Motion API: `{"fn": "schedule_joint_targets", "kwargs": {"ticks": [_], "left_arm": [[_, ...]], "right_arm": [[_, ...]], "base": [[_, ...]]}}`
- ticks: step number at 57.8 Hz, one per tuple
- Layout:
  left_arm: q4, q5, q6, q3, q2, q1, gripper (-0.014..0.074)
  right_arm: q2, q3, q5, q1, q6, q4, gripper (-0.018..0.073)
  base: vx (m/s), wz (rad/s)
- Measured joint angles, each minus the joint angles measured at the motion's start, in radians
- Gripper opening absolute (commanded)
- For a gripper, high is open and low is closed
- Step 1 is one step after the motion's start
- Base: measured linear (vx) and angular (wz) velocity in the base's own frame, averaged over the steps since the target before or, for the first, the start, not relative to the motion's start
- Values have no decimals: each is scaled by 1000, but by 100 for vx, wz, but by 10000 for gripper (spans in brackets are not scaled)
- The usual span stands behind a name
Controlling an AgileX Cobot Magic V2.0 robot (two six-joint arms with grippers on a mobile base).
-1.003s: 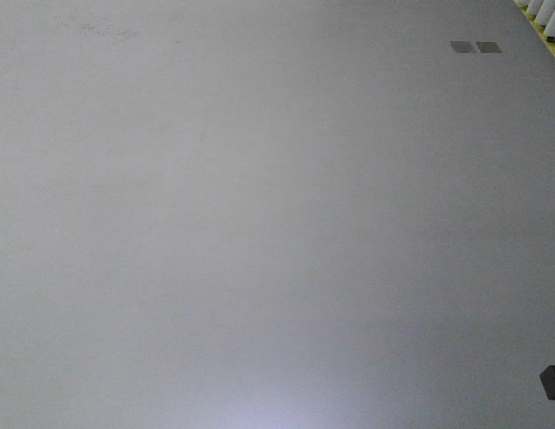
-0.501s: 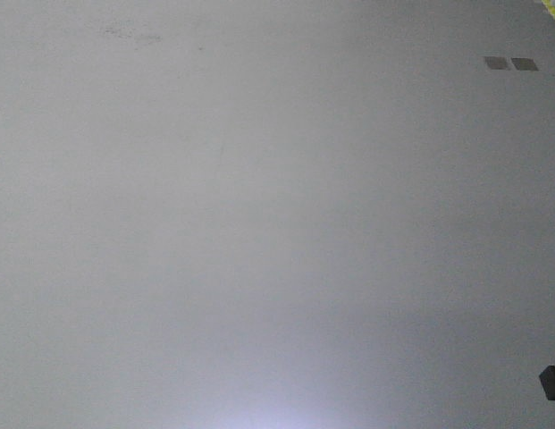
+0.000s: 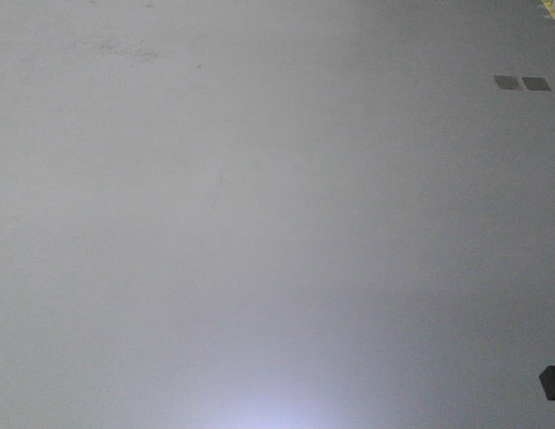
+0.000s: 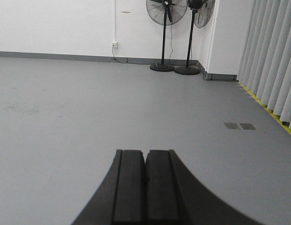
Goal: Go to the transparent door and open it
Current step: 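Drive the base across the grey floor, turning toward the glass door, then drive forward onto the wooden platform up to the glass sliding door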
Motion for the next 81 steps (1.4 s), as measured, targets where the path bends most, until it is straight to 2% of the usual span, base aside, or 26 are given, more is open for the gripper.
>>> {"fn": "schedule_joint_targets", "kwargs": {"ticks": [46,81], "left_arm": [[0,0,0,0,0,0,-8],[0,0,0,0,0,0,-8]], "right_arm": [[0,0,0,0,0,0,-6],[0,0,0,0,0,0,-6]], "base": [[44,8],[54,42]]}}
